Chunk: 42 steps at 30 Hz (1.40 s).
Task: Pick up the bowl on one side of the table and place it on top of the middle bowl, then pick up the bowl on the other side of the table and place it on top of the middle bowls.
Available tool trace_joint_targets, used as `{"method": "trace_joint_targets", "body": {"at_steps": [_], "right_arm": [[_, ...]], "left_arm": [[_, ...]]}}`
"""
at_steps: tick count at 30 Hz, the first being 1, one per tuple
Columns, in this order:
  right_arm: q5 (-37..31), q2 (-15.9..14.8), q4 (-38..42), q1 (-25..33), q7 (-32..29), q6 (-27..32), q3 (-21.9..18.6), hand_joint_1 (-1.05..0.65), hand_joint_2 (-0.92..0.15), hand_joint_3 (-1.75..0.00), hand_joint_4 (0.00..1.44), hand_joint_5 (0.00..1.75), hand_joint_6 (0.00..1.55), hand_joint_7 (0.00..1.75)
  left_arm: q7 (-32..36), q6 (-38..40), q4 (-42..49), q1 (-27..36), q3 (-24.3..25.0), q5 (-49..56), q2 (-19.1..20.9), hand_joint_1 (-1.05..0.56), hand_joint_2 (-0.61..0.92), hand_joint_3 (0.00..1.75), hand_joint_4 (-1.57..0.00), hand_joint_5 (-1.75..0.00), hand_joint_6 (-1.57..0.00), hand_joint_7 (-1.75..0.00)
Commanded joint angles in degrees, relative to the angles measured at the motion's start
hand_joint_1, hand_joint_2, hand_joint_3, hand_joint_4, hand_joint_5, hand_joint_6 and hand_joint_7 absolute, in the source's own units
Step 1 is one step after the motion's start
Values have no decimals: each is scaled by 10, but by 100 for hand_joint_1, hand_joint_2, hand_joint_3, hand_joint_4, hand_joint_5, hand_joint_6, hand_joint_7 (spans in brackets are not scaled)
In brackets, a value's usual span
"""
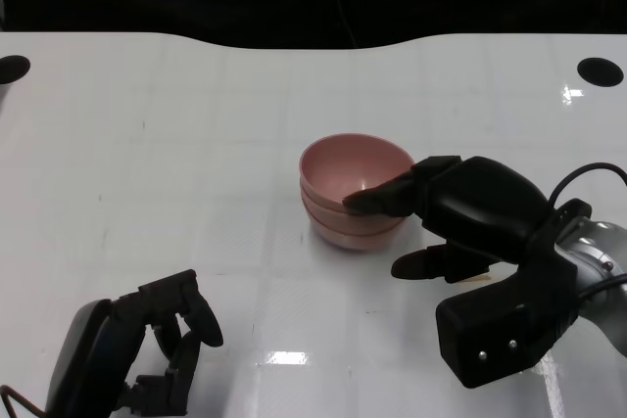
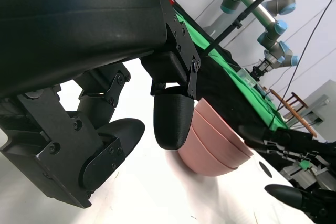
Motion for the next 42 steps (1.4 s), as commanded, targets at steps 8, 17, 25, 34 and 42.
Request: {"method": "trace_joint_targets", "body": {"at_steps": [8, 17, 25, 34, 42], "right_arm": [[30, 0, -5, 23, -62, -31, -29, -65, -92, -30, 22, 23, 32, 0], [63, -16, -60, 92, -74, -67, -64, -56, -92, -21, 23, 40, 39, 4], [93, -18, -81, 171, -97, -115, -94, -48, -92, -5, 37, 59, 57, 12], [160, 3, -118, 254, -108, -154, -129, -26, -88, -1, 63, 74, 81, 22], [205, 48, -11, 251, -143, -247, -147, 15, -21, -132, 100, 148, 109, 79]], "left_arm": [[4, 0, -5, 1, 2, 1, 9, -1, 28, 154, -90, -168, -82, -152], [5, 6, -7, 0, 2, 4, 8, -1, 28, 154, -89, -169, -82, -152], [2, 6, -1, -7, 1, 2, 7, -1, 27, 154, -90, -169, -82, -152], [5, 3, 3, -9, 1, 3, 7, -1, 27, 154, -89, -169, -82, -151], [3, -10, 10, -4, 2, -7, 7, -1, 27, 155, -89, -169, -81, -151]]}}
